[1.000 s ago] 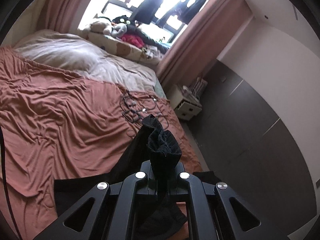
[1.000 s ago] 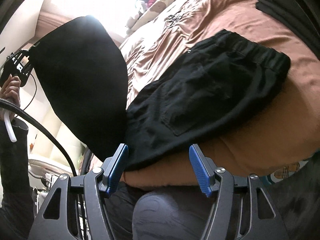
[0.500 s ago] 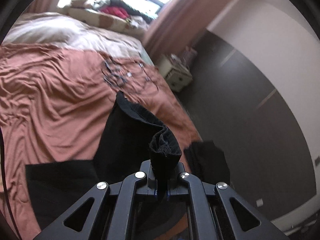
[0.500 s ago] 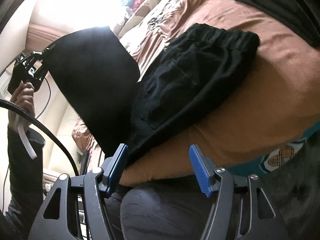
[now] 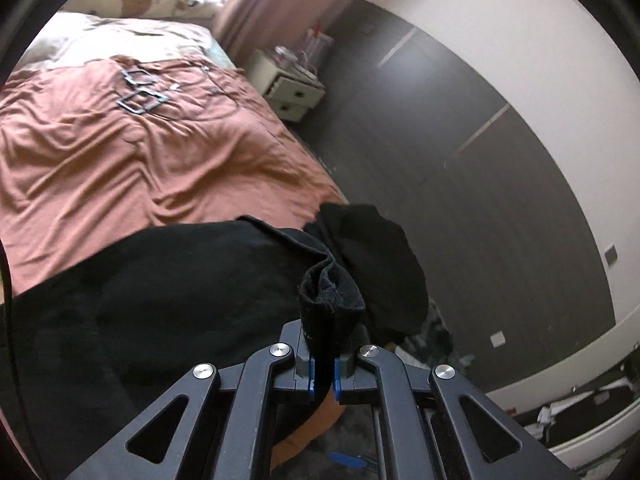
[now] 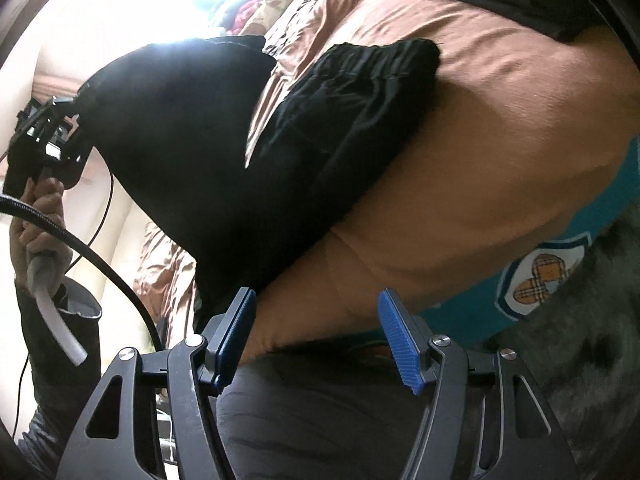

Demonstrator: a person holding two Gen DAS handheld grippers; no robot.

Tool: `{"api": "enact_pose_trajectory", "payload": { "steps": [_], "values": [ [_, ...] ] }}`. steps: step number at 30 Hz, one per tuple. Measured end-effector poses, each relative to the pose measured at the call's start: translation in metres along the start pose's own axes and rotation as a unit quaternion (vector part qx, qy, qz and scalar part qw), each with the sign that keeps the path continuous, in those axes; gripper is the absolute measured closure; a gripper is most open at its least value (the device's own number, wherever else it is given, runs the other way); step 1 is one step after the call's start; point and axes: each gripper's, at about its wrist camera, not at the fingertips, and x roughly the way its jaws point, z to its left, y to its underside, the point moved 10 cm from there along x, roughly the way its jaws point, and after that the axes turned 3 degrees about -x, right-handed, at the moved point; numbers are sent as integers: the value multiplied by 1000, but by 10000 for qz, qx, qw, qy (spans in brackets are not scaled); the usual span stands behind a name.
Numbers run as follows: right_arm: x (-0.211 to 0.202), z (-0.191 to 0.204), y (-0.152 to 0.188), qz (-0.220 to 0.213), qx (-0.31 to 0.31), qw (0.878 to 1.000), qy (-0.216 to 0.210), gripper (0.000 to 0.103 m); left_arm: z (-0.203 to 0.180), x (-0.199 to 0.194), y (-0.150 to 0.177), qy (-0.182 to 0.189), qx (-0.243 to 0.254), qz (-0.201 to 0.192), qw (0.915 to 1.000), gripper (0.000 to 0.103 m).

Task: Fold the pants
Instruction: 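Lower the hem onto the waistband and open the left gripper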

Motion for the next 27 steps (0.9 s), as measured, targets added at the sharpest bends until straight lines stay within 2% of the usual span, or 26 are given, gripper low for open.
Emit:
{"api": "enact_pose_trajectory", "payload": {
  "steps": [6,9,11,12,13,14,18,27],
  "values": [
    [-8,-7,2,-58,146,9999,71,41,-15,23,17,127,124,243,9995,98],
    [-7,-7,2,-42,175,9998,77,41,-13,42,47,46,305,786,9964,89],
    [-7,-6,1,-35,168,9998,45,41,-2,53,76,91,318,1259,9915,65],
    [-7,-4,1,-35,150,9999,22,41,2,54,82,84,302,1351,9903,57],
    [-6,-3,1,-29,139,9999,11,41,12,54,93,-36,296,1451,9890,41],
    [-7,-8,3,-20,144,9999,-3,41,19,52,97,-113,301,1475,9885,34],
    [-6,-9,2,-1,133,9999,-64,41,47,30,109,-278,255,1399,9894,33],
    [-14,-7,-14,-215,73,9995,-214,41,128,-30,108,-909,-26,850,9922,33]
  ]
}}
